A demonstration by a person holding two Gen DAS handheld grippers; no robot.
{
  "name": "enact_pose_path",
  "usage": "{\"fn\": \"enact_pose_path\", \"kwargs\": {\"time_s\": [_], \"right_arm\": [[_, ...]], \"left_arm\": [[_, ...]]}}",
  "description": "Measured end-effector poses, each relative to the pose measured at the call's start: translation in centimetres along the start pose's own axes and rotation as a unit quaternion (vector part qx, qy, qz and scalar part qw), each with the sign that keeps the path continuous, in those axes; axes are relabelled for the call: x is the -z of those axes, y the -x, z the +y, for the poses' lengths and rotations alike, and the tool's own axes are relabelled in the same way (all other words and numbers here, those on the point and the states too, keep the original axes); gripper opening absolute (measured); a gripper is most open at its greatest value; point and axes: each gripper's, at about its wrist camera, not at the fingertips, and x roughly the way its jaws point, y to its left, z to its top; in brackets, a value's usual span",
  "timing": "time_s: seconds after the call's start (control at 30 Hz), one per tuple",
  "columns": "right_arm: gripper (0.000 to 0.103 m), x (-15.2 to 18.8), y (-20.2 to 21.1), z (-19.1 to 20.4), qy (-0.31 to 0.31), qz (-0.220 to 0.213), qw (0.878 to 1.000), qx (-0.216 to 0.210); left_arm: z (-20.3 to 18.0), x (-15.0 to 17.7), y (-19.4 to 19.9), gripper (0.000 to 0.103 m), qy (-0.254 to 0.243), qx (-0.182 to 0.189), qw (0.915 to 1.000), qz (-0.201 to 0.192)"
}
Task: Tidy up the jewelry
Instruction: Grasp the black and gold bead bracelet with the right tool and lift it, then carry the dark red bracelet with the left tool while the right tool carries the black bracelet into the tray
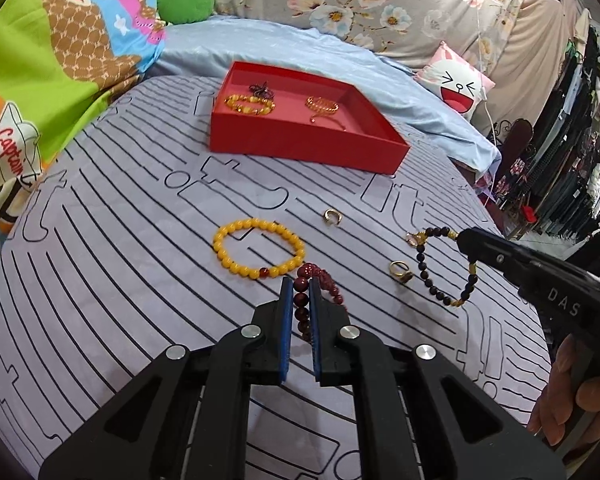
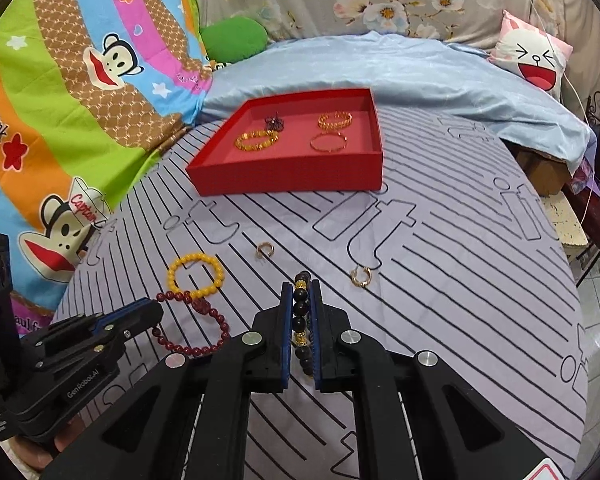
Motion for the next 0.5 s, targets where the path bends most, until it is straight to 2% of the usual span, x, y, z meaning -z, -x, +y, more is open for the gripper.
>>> {"fn": "enact_pose_path", "kwargs": {"time_s": [0.2, 0.5], "right_arm": [[0.007, -0.8, 1.0, -0.5, -0.006, -0.014, 1.000, 0.000], [0.007, -2.0, 0.4, -1.0, -0.004, -0.016, 1.000, 0.006]], "left_arm": [[-0.5, -0.7, 0.9, 0.008, -0.003, 0.006, 1.0000, -0.006], [-1.8, -3.0, 1.4, 0.008, -0.013, 0.027, 0.9995, -0.013]]}}
